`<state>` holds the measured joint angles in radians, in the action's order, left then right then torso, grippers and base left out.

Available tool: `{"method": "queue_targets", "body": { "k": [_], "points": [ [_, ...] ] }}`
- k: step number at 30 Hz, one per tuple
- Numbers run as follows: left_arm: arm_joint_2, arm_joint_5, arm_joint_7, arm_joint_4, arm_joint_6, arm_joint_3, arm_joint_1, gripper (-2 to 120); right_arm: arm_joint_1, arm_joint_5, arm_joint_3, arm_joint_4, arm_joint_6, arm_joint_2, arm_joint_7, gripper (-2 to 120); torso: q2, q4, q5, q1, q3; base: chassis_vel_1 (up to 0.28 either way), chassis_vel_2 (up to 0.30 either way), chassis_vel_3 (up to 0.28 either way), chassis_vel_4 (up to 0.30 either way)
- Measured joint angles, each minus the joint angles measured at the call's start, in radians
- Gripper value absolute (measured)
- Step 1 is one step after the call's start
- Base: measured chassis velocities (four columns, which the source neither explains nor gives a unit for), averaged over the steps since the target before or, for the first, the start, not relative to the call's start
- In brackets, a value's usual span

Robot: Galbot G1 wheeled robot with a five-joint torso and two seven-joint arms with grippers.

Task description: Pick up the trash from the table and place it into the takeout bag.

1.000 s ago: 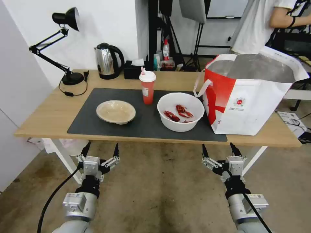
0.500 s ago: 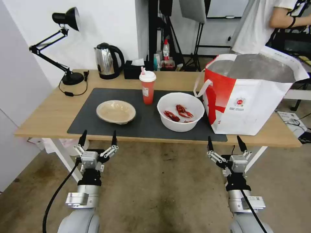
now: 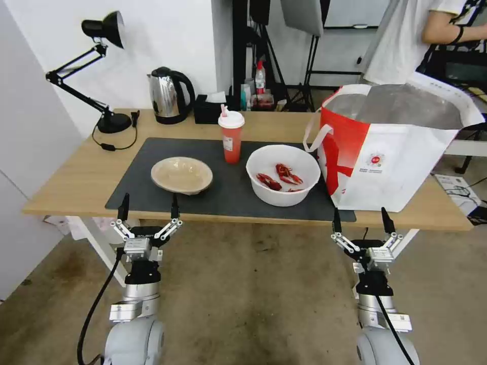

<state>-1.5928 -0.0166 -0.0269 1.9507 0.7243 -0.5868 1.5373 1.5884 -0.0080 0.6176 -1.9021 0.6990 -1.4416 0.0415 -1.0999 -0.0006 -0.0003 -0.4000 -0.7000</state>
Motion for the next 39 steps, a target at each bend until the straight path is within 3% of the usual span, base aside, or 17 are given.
{"method": "queue_targets", "body": {
  "k": [4,27,39],
  "points": [
    [-0.001,0.006,-0.014,-0.006,0.027,-0.007,0.013,100,0.005,0.007,0.002,-0.003,0.002,0.008,-0.007,100,0.0,0.0006,0.0005,0.0,0.0,0.0,0.0,0.0,0.0],
    [0.0,0.05,-0.102,0.019,0.022,-0.01,0.038,100,0.009,0.021,-0.004,-0.037,-0.007,0.012,-0.04,100,0.0,0.0006,0.0003,0.0,0.0,0.0,0.0,0.0,0.0],
    [0.0,0.071,-0.16,0.027,0.019,-0.004,0.042,100,-0.011,0.077,-0.059,-0.111,-0.074,0.091,-0.08,100,0.0,0.0007,0.0,0.0,0.0,0.0,0.0,0.0,0.0]
  ]
}}
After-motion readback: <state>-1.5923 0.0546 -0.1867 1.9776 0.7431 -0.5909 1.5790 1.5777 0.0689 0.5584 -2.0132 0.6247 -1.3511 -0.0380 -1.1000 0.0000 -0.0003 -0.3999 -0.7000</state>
